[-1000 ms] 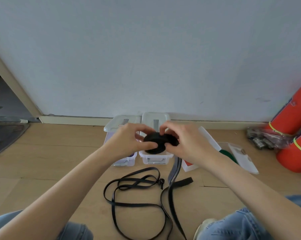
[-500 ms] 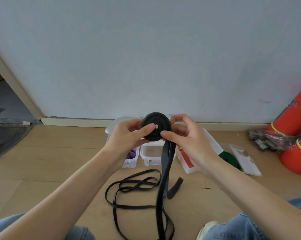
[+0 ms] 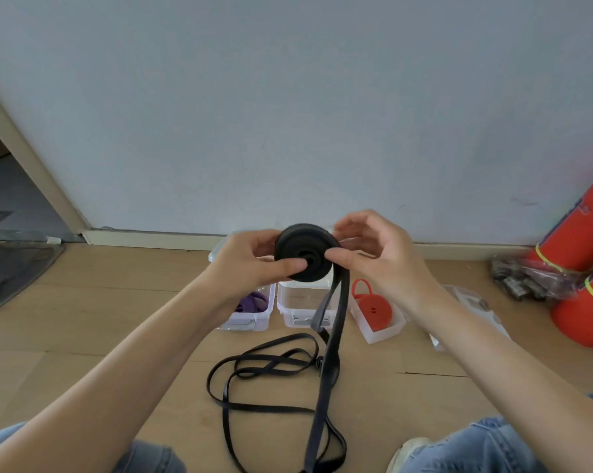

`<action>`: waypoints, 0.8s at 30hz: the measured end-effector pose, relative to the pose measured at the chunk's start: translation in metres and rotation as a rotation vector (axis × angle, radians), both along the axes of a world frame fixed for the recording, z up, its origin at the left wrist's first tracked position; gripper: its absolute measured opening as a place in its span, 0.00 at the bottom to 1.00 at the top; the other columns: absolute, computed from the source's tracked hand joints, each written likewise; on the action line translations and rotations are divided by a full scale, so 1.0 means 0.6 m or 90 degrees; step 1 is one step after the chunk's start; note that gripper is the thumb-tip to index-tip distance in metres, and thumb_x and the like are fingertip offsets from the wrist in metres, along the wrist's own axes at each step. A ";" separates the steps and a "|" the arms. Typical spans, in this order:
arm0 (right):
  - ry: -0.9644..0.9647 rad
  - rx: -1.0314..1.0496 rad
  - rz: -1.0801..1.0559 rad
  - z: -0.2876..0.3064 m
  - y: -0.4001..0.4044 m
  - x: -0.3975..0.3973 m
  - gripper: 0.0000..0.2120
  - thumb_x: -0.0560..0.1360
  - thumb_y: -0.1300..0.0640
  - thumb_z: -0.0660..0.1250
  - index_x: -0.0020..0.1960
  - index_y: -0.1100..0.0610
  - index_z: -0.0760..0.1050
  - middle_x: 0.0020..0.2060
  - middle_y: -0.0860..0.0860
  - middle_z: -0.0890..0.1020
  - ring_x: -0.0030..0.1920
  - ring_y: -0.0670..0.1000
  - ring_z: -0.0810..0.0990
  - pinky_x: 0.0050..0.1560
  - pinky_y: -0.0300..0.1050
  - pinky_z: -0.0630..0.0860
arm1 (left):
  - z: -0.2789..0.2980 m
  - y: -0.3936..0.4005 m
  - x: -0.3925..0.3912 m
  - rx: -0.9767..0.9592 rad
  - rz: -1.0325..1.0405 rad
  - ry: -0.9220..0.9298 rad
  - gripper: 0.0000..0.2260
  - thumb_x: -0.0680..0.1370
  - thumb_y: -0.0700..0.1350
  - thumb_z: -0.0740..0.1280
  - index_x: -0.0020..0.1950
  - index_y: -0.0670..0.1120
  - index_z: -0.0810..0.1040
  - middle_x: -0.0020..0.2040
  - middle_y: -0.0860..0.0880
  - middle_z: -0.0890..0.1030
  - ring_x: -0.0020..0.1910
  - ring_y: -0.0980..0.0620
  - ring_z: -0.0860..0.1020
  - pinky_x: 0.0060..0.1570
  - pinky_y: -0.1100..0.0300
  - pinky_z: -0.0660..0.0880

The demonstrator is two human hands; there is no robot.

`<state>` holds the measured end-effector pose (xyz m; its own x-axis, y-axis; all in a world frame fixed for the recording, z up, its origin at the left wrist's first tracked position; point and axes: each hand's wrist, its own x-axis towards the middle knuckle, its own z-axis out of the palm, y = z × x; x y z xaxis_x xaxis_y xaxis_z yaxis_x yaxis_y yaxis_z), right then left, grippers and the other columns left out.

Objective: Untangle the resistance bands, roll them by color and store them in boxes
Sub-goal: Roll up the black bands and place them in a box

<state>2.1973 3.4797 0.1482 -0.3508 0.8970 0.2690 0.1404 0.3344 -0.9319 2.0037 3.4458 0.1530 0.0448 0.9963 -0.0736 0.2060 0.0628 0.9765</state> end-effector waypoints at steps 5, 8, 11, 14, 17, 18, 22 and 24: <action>-0.022 0.009 -0.014 -0.002 0.001 -0.003 0.11 0.68 0.56 0.74 0.46 0.50 0.73 0.42 0.45 0.83 0.41 0.45 0.83 0.48 0.39 0.79 | -0.009 0.002 0.006 -0.026 -0.002 -0.119 0.14 0.71 0.37 0.71 0.56 0.42 0.79 0.48 0.47 0.85 0.48 0.50 0.83 0.45 0.65 0.79; -0.087 0.023 0.009 -0.004 0.000 0.004 0.12 0.68 0.59 0.74 0.44 0.49 0.73 0.41 0.44 0.82 0.41 0.43 0.82 0.46 0.38 0.79 | -0.010 0.003 0.004 -0.010 -0.053 0.048 0.14 0.70 0.41 0.73 0.55 0.47 0.79 0.47 0.52 0.84 0.49 0.53 0.82 0.47 0.59 0.80; -0.201 0.061 0.053 -0.006 -0.004 0.004 0.15 0.69 0.62 0.74 0.43 0.45 0.72 0.41 0.43 0.81 0.43 0.44 0.82 0.48 0.42 0.79 | -0.006 0.003 0.005 -0.014 -0.096 0.155 0.09 0.71 0.46 0.72 0.50 0.54 0.80 0.45 0.55 0.84 0.49 0.45 0.82 0.52 0.43 0.76; -0.210 0.048 0.069 -0.006 -0.004 0.005 0.15 0.68 0.63 0.74 0.42 0.46 0.72 0.40 0.43 0.80 0.42 0.45 0.81 0.48 0.44 0.80 | -0.003 -0.001 0.009 0.006 -0.101 0.166 0.04 0.72 0.46 0.72 0.45 0.55 0.82 0.42 0.53 0.85 0.49 0.31 0.78 0.53 0.36 0.73; -0.124 -0.032 0.087 -0.001 0.001 0.009 0.14 0.67 0.64 0.74 0.43 0.49 0.73 0.38 0.43 0.81 0.41 0.47 0.82 0.46 0.43 0.80 | -0.001 -0.002 0.009 0.029 -0.086 0.142 0.04 0.72 0.49 0.71 0.46 0.53 0.82 0.41 0.51 0.85 0.47 0.30 0.78 0.51 0.36 0.74; -0.073 -0.073 0.098 0.000 0.002 0.010 0.14 0.67 0.64 0.74 0.44 0.50 0.73 0.39 0.44 0.81 0.42 0.49 0.83 0.44 0.42 0.79 | -0.001 -0.001 0.007 0.032 -0.080 0.119 0.05 0.72 0.48 0.71 0.46 0.52 0.82 0.40 0.50 0.85 0.46 0.33 0.80 0.50 0.40 0.77; 0.069 -0.181 0.090 -0.006 0.000 0.009 0.17 0.64 0.56 0.75 0.50 0.52 0.75 0.43 0.48 0.84 0.46 0.50 0.83 0.47 0.43 0.77 | 0.004 0.002 0.000 0.043 -0.038 -0.057 0.13 0.67 0.48 0.70 0.48 0.45 0.81 0.40 0.47 0.85 0.42 0.51 0.84 0.40 0.64 0.79; 0.068 -0.166 0.053 -0.009 -0.001 0.005 0.15 0.66 0.59 0.75 0.51 0.52 0.76 0.43 0.50 0.84 0.45 0.52 0.84 0.48 0.44 0.77 | 0.007 0.005 -0.008 0.034 -0.002 -0.125 0.16 0.67 0.49 0.69 0.50 0.42 0.80 0.42 0.46 0.85 0.43 0.51 0.84 0.41 0.63 0.79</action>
<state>2.2003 3.4791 0.1425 -0.4089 0.9097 0.0719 0.0192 0.0873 -0.9960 1.9992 3.4490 0.1570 0.0563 0.9984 -0.0109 0.0118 0.0102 0.9999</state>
